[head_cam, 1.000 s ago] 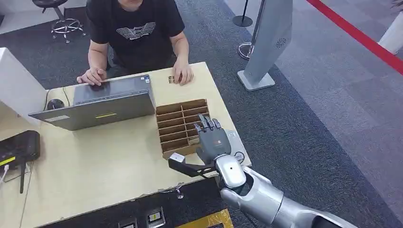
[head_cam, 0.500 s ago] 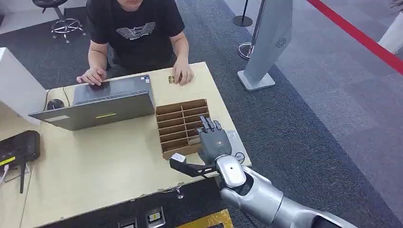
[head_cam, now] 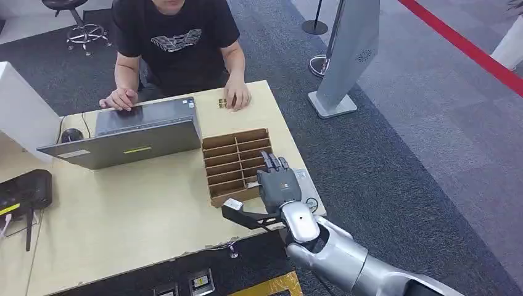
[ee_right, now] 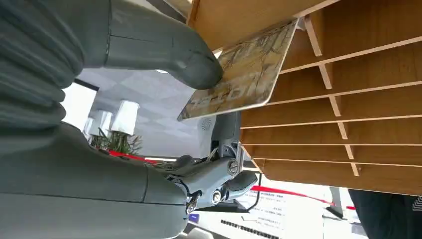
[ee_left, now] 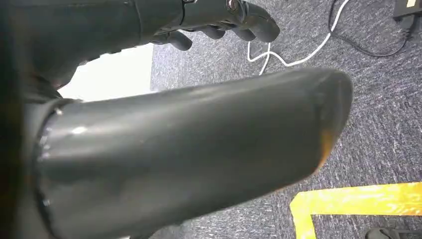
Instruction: Pass the card to the sensor for recognition and then transmit it.
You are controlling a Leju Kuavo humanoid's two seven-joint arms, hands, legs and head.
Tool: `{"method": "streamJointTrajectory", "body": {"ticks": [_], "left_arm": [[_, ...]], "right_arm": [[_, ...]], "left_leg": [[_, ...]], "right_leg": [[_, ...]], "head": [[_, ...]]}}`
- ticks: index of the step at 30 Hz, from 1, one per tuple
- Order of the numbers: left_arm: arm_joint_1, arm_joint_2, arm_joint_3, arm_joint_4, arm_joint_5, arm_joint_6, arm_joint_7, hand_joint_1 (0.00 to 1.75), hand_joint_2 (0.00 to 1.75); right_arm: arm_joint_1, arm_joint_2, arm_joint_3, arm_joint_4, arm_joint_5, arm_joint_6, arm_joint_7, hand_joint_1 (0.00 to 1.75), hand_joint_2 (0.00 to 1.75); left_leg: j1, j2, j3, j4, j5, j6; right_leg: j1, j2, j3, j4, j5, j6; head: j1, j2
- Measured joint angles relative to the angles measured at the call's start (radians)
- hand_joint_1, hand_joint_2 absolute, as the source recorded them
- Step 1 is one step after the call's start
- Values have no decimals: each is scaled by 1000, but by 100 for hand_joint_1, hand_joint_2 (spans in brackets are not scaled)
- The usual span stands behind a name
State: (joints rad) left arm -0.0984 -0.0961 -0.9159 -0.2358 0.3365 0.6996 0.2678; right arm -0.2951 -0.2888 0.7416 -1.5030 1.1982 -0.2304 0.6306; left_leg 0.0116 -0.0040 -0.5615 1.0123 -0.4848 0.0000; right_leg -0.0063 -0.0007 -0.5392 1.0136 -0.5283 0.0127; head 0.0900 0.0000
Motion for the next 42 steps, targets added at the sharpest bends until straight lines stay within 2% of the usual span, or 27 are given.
{"method": "streamJointTrajectory", "body": {"ticks": [7, 12, 13, 20, 28, 35, 42], "left_arm": [[0, 0, 0, 0, 0, 0, 0, 0, 0], [0, 0, 0, 0, 0, 0, 0, 0, 0], [0, 0, 0, 0, 0, 0, 0, 0, 0], [0, 0, 14, 0, -3, 0, -6, 0, 0], [9, 0, 42, 0, -20, 0, -13, 0, 0], [14, 0, 43, 0, -14, 0, 2, 0, 0], [15, 0, 43, 0, 1, 0, 2, 0, 0]], "right_arm": [[0, 0, -1, 6, 0, 0, -3, 168, 175], [-2, 8, -1, 14, 0, -1, -9, 168, 175], [-2, 8, -1, 15, 0, -1, -10, 175, 175], [-3, 13, -1, 18, -2, -14, -11, 175, 175], [12, 14, -21, -14, -10, -151, -11, 175, 175], [46, 3, -50, -136, 101, -273, -1, 175, 175], [67, -3, -61, -242, 156, -337, -18, 175, 175]], "left_leg": [[0, 0, 0, 0, 0, 0], [0, 0, 0, 0, 0, 0], [0, 0, 0, 0, 0, 0], [0, 0, 0, 0, 0, 0], [0, 0, 0, 0, 0, 0], [0, 0, 0, 0, 0, 0], [0, 0, 0, 0, 0, 0]], "right_leg": [[0, 0, 0, 0, 0, 0], [0, 0, 0, 0, 0, 0], [0, 0, 0, 0, 0, 0], [0, 0, 0, 0, 0, 0], [0, 0, 0, 0, 0, 0], [0, 0, 0, 0, 0, 0], [0, 0, 0, 0, 0, 0]], "head": [[0, 0], [0, 0], [0, 0], [0, 0], [0, 0], [0, 0], [0, 0]]}}
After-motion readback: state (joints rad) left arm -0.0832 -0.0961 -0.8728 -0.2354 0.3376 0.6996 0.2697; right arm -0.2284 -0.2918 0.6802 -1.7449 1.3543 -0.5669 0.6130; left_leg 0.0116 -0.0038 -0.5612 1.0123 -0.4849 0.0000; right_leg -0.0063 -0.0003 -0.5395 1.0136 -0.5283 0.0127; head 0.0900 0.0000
